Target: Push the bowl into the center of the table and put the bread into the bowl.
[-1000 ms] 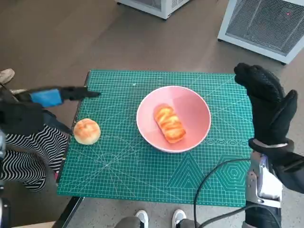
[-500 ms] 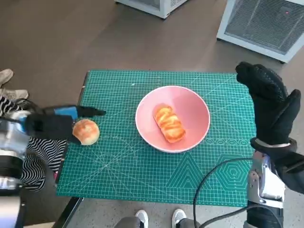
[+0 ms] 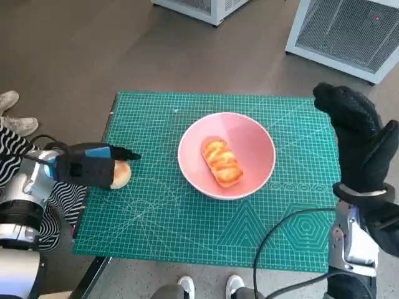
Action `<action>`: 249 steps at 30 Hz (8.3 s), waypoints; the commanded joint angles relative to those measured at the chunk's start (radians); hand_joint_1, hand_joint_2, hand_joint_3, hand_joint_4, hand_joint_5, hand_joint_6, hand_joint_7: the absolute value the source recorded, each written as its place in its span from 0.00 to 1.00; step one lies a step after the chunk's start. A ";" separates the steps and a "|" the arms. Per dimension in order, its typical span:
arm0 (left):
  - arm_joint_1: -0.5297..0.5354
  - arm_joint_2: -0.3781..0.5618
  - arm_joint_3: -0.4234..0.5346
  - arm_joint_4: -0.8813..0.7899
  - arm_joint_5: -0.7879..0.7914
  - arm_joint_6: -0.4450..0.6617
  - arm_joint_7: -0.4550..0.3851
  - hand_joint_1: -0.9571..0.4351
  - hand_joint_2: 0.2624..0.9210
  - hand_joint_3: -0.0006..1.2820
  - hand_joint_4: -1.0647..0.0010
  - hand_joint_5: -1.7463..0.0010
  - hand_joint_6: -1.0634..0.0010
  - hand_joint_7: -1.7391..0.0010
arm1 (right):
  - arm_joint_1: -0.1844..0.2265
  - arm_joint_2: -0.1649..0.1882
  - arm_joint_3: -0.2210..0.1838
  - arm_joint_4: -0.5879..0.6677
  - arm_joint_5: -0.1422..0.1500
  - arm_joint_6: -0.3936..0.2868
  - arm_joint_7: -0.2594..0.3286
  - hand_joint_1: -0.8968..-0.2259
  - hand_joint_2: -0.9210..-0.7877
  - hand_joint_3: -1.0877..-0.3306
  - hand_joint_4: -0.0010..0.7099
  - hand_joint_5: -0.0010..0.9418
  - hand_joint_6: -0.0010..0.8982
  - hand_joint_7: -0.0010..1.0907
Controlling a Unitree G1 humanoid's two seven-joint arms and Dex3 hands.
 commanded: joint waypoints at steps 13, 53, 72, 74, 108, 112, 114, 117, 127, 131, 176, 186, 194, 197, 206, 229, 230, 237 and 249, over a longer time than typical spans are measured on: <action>-0.037 0.088 0.218 -0.245 -0.305 -0.095 -0.167 0.69 1.00 0.02 0.27 0.41 0.38 0.32 | 0.022 -0.005 -0.007 -0.014 -0.003 0.032 -0.007 0.30 0.00 0.48 0.18 0.00 0.04 0.48; -0.397 -0.404 0.060 -0.275 -0.248 -0.111 -0.105 0.69 1.00 0.03 0.29 0.35 0.39 0.37 | 0.029 -0.015 -0.016 -0.012 0.013 0.034 0.010 0.30 0.00 0.48 0.18 0.00 0.03 0.49; -0.445 -0.583 -0.071 -0.038 -0.039 -0.086 0.100 0.69 0.99 0.11 0.40 0.27 0.49 0.32 | 0.050 -0.011 -0.023 -0.046 0.015 0.060 -0.011 0.29 0.00 0.48 0.17 0.00 0.02 0.49; -0.449 -0.591 -0.075 -0.032 -0.041 -0.022 0.058 0.66 0.92 0.10 0.48 0.53 0.56 0.51 | 0.052 -0.011 -0.023 -0.052 0.014 0.061 -0.013 0.29 0.00 0.48 0.17 0.00 0.02 0.49; -0.269 -0.478 0.208 -0.212 -0.434 -0.016 -0.187 0.12 1.00 0.19 1.00 1.00 0.83 1.00 | 0.004 -0.028 -0.023 -0.050 0.001 0.082 -0.018 0.29 0.00 0.49 0.18 0.00 0.02 0.49; -0.122 -0.494 0.421 -0.333 -0.746 -0.040 -0.223 0.12 1.00 0.30 0.98 0.99 0.80 0.99 | -0.038 -0.021 -0.013 -0.054 -0.011 0.090 -0.037 0.31 0.00 0.49 0.18 0.00 0.02 0.49; -0.090 -0.510 0.454 -0.376 -0.808 -0.010 -0.222 0.12 1.00 0.36 0.96 0.99 0.79 0.98 | -0.047 -0.017 -0.009 -0.055 -0.015 0.094 -0.044 0.32 0.00 0.49 0.18 0.00 0.02 0.49; 0.000 -0.566 0.484 -0.545 -0.892 0.087 -0.132 0.13 1.00 0.42 0.95 0.97 0.85 0.87 | -0.071 -0.005 0.005 -0.054 -0.030 0.105 -0.064 0.32 0.00 0.49 0.18 0.00 0.02 0.49; 0.137 -0.624 0.525 -0.758 -0.958 0.205 0.023 0.15 1.00 0.35 0.98 0.92 1.00 0.69 | -0.147 0.019 0.042 -0.013 -0.062 0.123 -0.095 0.27 0.00 0.52 0.20 0.01 0.04 0.50; 0.144 -0.618 0.538 -0.734 -0.936 0.171 0.032 0.14 1.00 0.33 0.97 0.92 1.00 0.72 | -0.170 0.018 0.045 0.011 -0.069 0.123 -0.093 0.26 0.00 0.53 0.20 0.01 0.04 0.50; 0.163 -0.641 0.525 -0.703 -0.894 0.093 0.017 0.21 1.00 0.24 0.95 0.97 1.00 0.73 | -0.168 0.007 0.037 0.045 -0.061 0.124 -0.096 0.29 0.00 0.51 0.19 0.00 0.05 0.50; 0.159 -0.640 0.515 -0.702 -0.885 0.080 0.035 0.22 1.00 0.22 0.94 0.97 1.00 0.73 | -0.160 0.010 0.028 0.048 -0.045 0.126 -0.090 0.27 0.00 0.52 0.19 0.00 0.05 0.50; 0.160 -0.641 0.511 -0.714 -0.895 0.097 0.037 0.23 1.00 0.21 0.94 0.97 1.00 0.73 | -0.144 0.012 0.028 0.022 -0.048 0.135 -0.096 0.26 0.00 0.52 0.19 0.00 0.04 0.50; 0.160 -0.640 0.509 -0.716 -0.892 0.099 0.039 0.23 1.00 0.20 0.94 0.97 1.00 0.73 | -0.140 0.013 0.028 0.015 -0.049 0.138 -0.099 0.25 0.00 0.52 0.19 0.00 0.04 0.50; 0.157 -0.634 0.507 -0.711 -0.888 0.098 0.040 0.22 1.00 0.20 0.94 0.97 1.00 0.73 | -0.123 0.018 0.027 -0.003 -0.053 0.139 -0.104 0.25 0.00 0.52 0.19 0.00 0.04 0.50; 0.157 -0.638 0.505 -0.733 -0.903 0.127 0.040 0.24 1.00 0.19 0.93 0.97 1.00 0.74 | -0.114 0.022 0.026 -0.011 -0.064 0.130 -0.103 0.25 0.00 0.52 0.18 0.00 0.04 0.50; 0.157 -0.638 0.505 -0.733 -0.903 0.128 0.040 0.24 1.00 0.19 0.93 0.97 1.00 0.74 | -0.114 0.021 0.026 -0.011 -0.064 0.130 -0.103 0.25 0.00 0.52 0.19 0.00 0.04 0.50; 0.157 -0.641 0.505 -0.732 -0.901 0.127 0.045 0.24 1.00 0.18 0.91 0.96 1.00 0.73 | -0.111 0.018 0.026 -0.020 -0.066 0.134 -0.102 0.25 0.00 0.52 0.18 0.00 0.04 0.51; 0.162 -0.643 0.500 -0.748 -0.900 0.138 0.055 0.24 1.00 0.17 0.89 0.96 1.00 0.72 | -0.102 0.014 0.027 -0.039 -0.064 0.139 -0.098 0.25 0.00 0.52 0.18 0.00 0.03 0.51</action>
